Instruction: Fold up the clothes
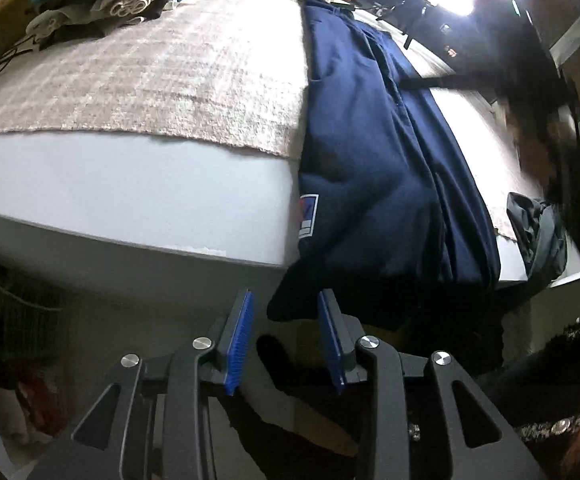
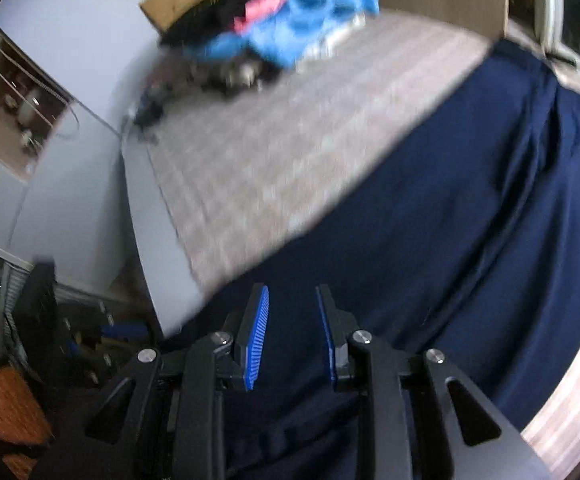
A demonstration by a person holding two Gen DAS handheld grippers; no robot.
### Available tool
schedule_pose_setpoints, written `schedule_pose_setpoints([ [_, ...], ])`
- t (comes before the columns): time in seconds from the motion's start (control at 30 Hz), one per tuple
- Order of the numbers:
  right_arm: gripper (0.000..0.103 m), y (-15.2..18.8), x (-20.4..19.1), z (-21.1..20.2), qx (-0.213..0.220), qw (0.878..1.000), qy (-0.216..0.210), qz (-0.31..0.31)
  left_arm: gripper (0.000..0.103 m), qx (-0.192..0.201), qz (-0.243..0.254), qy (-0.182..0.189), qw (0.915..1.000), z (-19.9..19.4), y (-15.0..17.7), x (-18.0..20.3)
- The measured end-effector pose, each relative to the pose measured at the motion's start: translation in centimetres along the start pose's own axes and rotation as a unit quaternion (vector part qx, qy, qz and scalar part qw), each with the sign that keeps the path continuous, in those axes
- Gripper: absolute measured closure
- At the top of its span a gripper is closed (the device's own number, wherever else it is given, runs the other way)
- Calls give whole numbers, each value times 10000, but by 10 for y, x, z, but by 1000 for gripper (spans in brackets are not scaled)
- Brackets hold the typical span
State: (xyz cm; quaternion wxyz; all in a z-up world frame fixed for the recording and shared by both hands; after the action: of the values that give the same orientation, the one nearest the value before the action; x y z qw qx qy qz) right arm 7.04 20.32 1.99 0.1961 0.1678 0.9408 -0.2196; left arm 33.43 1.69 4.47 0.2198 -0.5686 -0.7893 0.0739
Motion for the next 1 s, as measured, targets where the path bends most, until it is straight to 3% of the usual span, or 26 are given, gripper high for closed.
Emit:
schedule_pose_setpoints([
  [0.13, 79, 50, -7, 11, -165, 9990, -18, 417, 70, -31, 444, 47, 9990, 9, -2, 6],
  [0.3, 79, 78, -14, 13, -133, 9981, 178, 581, 70, -341, 712, 173, 9967, 34, 12, 10],
  [0.47, 79, 81, -14, 14, -93, 9973, 288, 667, 75, -80, 693, 516, 9962, 39, 5, 10],
  [0.5, 79, 81, -14, 13, -97, 9973, 311, 664, 100, -8, 718, 595, 9956, 37, 5, 12],
  [0.73, 79, 82, -16, 14, -297, 9974, 448, 488, 100, 433, 538, 926, 9933, -13, 16, 22],
  [1.0, 79, 76, -11, 14, -890, 9946, 487, 232, 99, 228, 225, 624, 9975, 19, 24, 11],
])
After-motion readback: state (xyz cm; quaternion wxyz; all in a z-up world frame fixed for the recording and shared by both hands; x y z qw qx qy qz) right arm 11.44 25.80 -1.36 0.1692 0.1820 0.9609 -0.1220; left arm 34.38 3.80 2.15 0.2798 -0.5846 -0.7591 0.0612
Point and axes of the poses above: each gripper's, at about its wrist camera, not at the fingertips, and z roughly the way its jaws point, x to its right, y to its underside, the point moved 6 cm from there along z, roughly the way its jaws point, and after that the axes turned 5 degrees about -y, right-handed, at the moved point
